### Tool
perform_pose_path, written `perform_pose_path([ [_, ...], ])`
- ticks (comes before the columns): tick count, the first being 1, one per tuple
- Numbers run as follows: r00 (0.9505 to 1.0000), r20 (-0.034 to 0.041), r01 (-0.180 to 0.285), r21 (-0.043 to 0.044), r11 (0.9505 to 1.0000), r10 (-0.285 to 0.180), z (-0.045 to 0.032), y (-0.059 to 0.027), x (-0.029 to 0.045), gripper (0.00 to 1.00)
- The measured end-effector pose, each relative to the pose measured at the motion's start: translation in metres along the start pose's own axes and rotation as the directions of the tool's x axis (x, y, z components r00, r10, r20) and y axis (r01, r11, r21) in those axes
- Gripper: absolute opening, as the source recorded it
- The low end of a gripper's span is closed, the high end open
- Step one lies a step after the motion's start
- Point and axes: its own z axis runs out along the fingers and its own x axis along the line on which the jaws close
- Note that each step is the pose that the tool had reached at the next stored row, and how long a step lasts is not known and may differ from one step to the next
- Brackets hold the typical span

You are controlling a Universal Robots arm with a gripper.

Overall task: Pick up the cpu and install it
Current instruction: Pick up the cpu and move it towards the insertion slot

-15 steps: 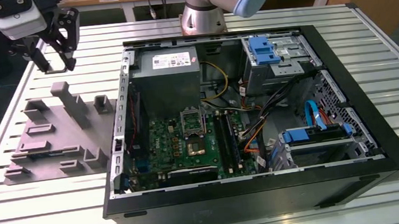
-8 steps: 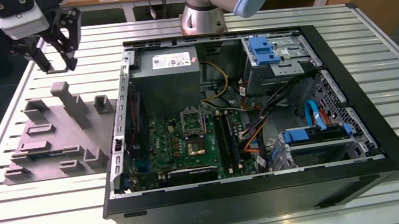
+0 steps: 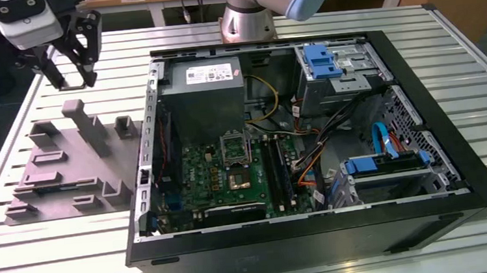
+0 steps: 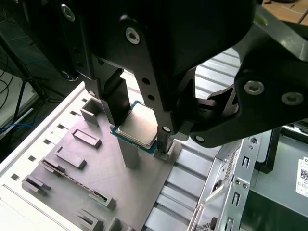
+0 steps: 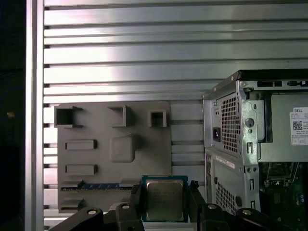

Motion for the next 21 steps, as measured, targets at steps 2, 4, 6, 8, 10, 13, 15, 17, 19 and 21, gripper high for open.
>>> perform_pose_path([
  [2, 1.0000, 0.0001, -0.002, 0.0000, 1.0000, 0.002, -0.0001, -0.0017, -0.0004, 0.47],
  [4, 1.0000, 0.0003, -0.004, -0.0001, 1.0000, 0.004, -0.0002, -0.0032, -0.0010, 0.47],
  [6, 1.0000, 0.0003, -0.005, -0.0001, 1.0000, 0.005, -0.0002, -0.0036, -0.0012, 0.47],
  [8, 1.0000, 0.0003, -0.005, -0.0001, 1.0000, 0.005, -0.0002, -0.0037, -0.0014, 0.47],
  [10, 1.0000, 0.0003, -0.005, -0.0001, 1.0000, 0.005, -0.0002, -0.0037, -0.0018, 0.47],
  [13, 1.0000, 0.0002, -0.005, 0.0000, 1.0000, 0.005, -0.0003, -0.0036, -0.0037, 0.47],
  [15, 1.0000, 0.0003, -0.005, -0.0001, 1.0000, 0.005, -0.0002, -0.0036, -0.0041, 0.47],
  [17, 1.0000, 0.0004, -0.005, -0.0002, 1.0000, 0.005, -0.0002, -0.0036, -0.0044, 0.47],
  [19, 1.0000, 0.0003, -0.005, -0.0001, 1.0000, 0.005, -0.0002, -0.0036, -0.0046, 0.47],
  [21, 1.0000, 0.0003, -0.004, 0.0000, 1.0000, 0.004, -0.0003, -0.0035, -0.0053, 0.47],
])
